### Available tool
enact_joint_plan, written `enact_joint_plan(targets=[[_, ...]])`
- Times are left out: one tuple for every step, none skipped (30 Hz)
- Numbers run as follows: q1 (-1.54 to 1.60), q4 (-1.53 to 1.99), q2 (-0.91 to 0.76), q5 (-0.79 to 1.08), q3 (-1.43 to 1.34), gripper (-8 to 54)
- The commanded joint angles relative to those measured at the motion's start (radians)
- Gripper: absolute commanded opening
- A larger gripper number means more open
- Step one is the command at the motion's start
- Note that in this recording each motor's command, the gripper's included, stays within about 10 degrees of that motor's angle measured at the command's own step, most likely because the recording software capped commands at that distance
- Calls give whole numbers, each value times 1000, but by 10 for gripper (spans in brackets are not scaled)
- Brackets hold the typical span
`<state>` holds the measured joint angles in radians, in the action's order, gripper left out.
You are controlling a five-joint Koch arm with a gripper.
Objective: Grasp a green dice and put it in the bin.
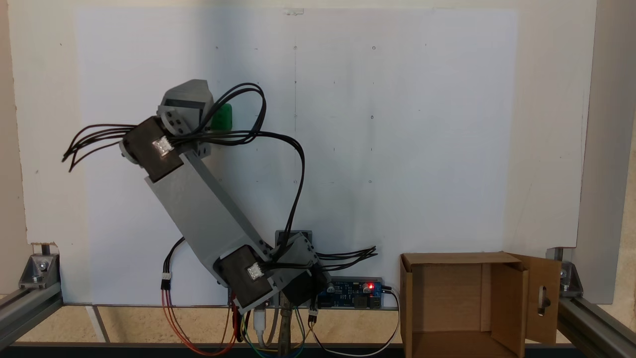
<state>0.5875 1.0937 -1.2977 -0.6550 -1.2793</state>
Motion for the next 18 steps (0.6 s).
enact_joint_plan(targets=[[3,-15,-2,-91,0,433],[3,-18,-2,-91,-11,432],[6,-18,-3,-91,-23,432],[6,-18,-3,-91,-35,432],[6,-18,-3,-91,-43,432],[6,-18,-3,-91,-52,432],[6,-18,-3,-91,-57,432],[6,-18,-3,-89,-63,432],[5,-18,-3,-89,-66,432],[3,-18,-3,-89,-71,432],[0,-20,-3,-89,-77,432],[0,-20,-3,-89,-81,432],[0,-21,-3,-89,-91,432],[3,-21,-2,-89,-97,432],[3,-21,-2,-89,-103,432],[3,-21,0,-89,-106,432],[0,-21,2,-89,-106,432],[0,-21,2,-89,-106,432]])
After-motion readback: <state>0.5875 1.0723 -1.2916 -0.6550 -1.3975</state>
